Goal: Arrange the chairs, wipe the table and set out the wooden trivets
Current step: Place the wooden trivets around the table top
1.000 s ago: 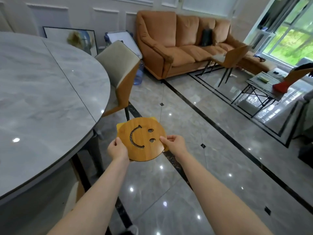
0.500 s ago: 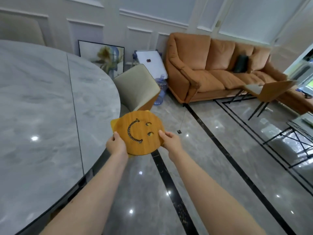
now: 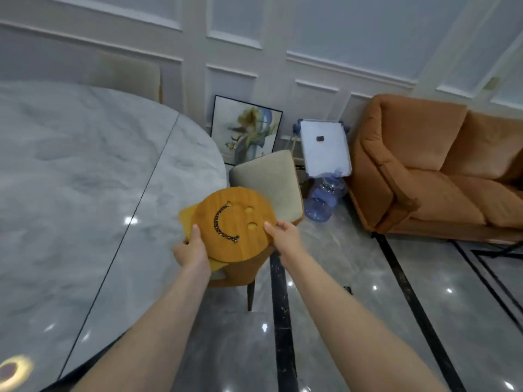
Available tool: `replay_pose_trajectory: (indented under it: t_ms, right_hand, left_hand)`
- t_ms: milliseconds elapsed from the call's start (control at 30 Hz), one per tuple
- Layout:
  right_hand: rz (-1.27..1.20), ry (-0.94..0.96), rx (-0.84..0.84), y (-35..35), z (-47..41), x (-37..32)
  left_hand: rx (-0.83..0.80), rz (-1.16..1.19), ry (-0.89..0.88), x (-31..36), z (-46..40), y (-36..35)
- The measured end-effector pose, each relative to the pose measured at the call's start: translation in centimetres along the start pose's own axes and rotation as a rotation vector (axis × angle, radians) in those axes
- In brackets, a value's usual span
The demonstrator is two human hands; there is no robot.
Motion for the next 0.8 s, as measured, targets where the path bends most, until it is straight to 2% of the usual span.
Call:
replay_pose_trajectory:
  t_ms: [167,367,533,800]
  right_hand:
    - [0.058,0.054,-0.205,0.0,-8.3,-3.8]
    - [0.102,0.094,-0.336,-3.8,-15.6,-5.7]
    - [0.152,0.132,-0.418,-8.2,-21.9,-7.2]
    - [0.155,0.055,-0.555,-14.5,-30.4,-9.1]
  left_hand:
    - [0.136,0.125,-0.016,2.0,0.1,-4.8]
    - [0.337,0.204,0.000,5.1,-2.5,-7.3]
    - [0.429,0.255,0.019,7.1,-7.5,-9.5]
    - [0.609,0.316,0.005,10.2,-11.3,-8.8]
Point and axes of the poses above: each hand's wrist, its own z-axis away from the middle knuckle, its own y-axis out of the back of the hand, x = y × z, the point moved 8 cm from there along -z, towards the middle knuckle, and after that the axes turned 9 degrees about y, right-handed, at the moved point
